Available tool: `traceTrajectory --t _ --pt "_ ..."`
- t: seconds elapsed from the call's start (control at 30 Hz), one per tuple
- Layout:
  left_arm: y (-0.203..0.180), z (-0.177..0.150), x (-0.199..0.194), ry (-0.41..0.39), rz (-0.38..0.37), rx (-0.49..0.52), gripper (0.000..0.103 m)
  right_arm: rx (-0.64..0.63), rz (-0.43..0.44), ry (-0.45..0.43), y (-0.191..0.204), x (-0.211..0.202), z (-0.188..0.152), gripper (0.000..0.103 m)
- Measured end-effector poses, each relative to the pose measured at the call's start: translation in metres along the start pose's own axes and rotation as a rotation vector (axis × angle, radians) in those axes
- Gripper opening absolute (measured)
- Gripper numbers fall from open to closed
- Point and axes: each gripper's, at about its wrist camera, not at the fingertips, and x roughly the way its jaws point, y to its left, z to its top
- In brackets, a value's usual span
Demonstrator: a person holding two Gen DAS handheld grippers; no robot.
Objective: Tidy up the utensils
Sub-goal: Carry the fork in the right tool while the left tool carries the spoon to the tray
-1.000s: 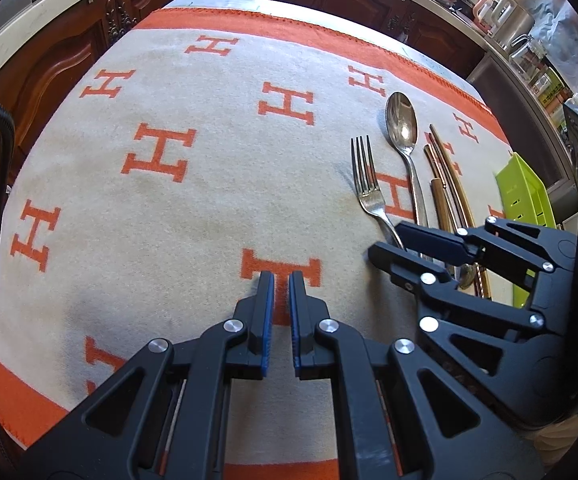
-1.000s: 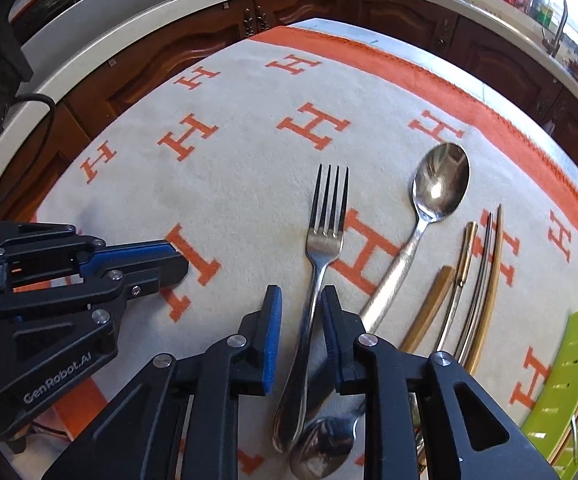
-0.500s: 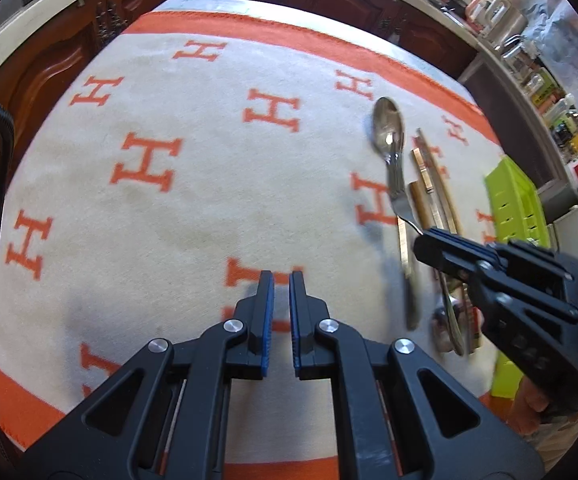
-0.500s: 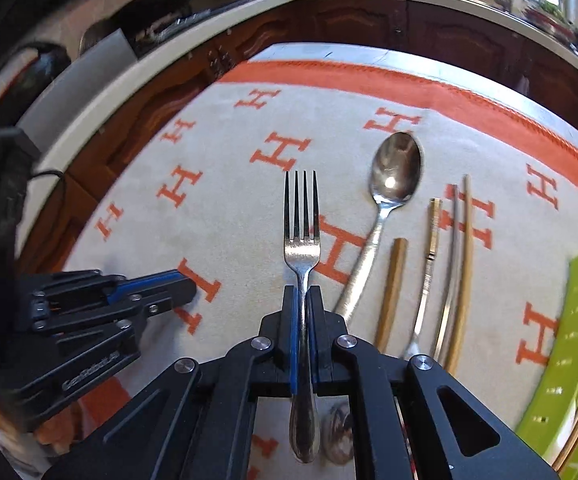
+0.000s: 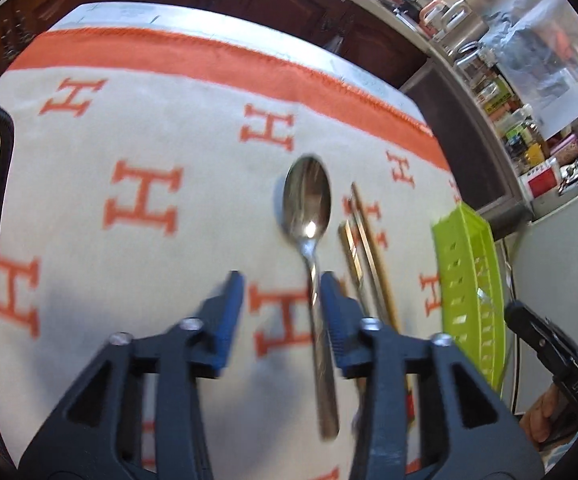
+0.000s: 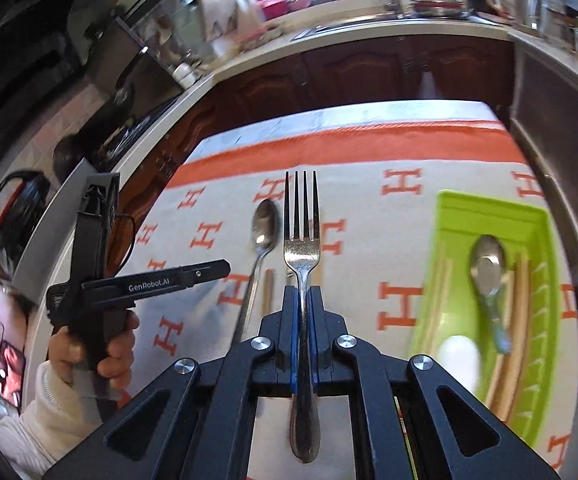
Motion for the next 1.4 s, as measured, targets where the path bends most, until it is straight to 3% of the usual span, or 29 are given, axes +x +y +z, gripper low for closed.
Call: traceTrajectory --t 0.23,0.5,0.57,0.73,0.87,1.17,1.4 --pt "-0.003 0.029 0.029 -0.05 0.025 0.032 0.041 0.109 -0.111 -0.04 -0.062 -0.033 -0.002 0.004" --pt "-0.02 0.045 0.054 -0.13 0.083 0.139 0.04 0.22 -0.209 -0.036 -0.124 -0.048 -0.012 0.004" --pt "-0.024 0.043 0.057 -0.144 0.084 0.166 0.037 0.232 -0.215 -0.03 -0.13 -0.045 -0.012 0.004" --pt "-0.032 0.037 0.063 -0.129 0.015 0.221 0.01 0.236 -0.204 -0.012 -0.127 -0.032 -0.008 0.004" --pt "-0.039 0.032 0.064 -0.145 0.021 0.258 0.004 0.225 -0.197 0.002 -0.116 -0.016 0.0 0.004" --pt "-0.031 0.029 0.054 -0.145 0.005 0.227 0.003 0.231 -0.223 0.066 -0.12 0.024 0.017 0.004" --pt "-0.033 0.019 0.018 -0.151 -0.029 0.227 0.003 0.275 -0.197 0.086 -0.129 0.04 0.018 0.01"
